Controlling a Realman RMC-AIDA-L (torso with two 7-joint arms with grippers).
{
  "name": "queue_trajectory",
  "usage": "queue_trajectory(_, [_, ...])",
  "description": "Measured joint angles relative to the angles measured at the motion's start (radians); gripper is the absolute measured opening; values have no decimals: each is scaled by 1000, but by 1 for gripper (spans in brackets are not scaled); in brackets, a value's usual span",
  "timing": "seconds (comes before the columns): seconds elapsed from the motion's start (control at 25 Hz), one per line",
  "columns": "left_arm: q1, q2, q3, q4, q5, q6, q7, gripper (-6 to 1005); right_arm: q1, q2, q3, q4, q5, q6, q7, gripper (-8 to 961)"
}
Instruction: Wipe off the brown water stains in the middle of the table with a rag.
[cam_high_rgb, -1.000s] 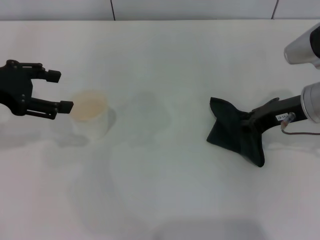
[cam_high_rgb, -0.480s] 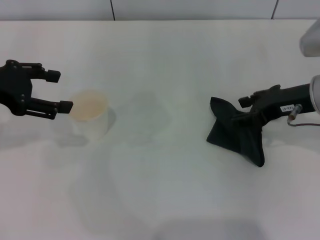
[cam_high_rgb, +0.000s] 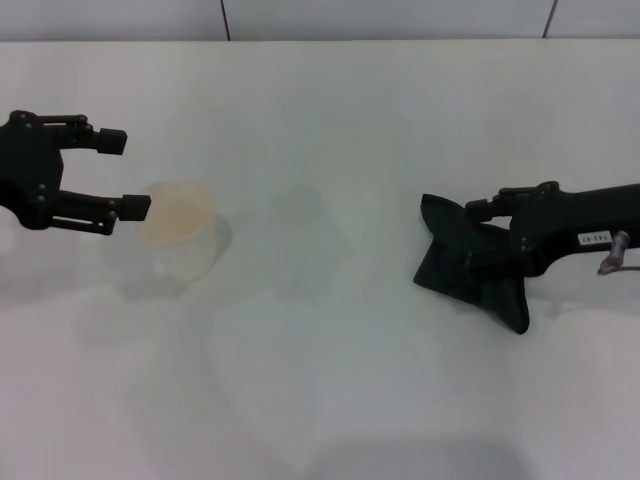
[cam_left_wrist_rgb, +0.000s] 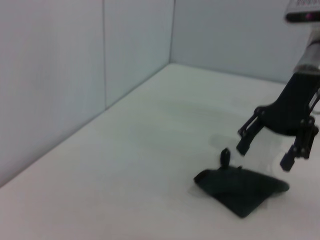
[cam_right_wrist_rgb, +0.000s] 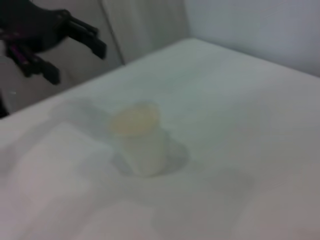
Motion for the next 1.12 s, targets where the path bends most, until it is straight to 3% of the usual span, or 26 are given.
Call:
queue_trajectory(0.52, [75,-52,24,102,-35,116,-19,886,17,2,-32,33,7,-64,-124,857])
queue_trajectory(0.76, [107,-62,96,156,-34,121,-57,886,30,3,-51,34,-32,-67,-118,857])
queue_trajectory(1.12, [117,-72,101,165,-31,127,-63,886,54,4,-62,47,-36,-68,-111,857])
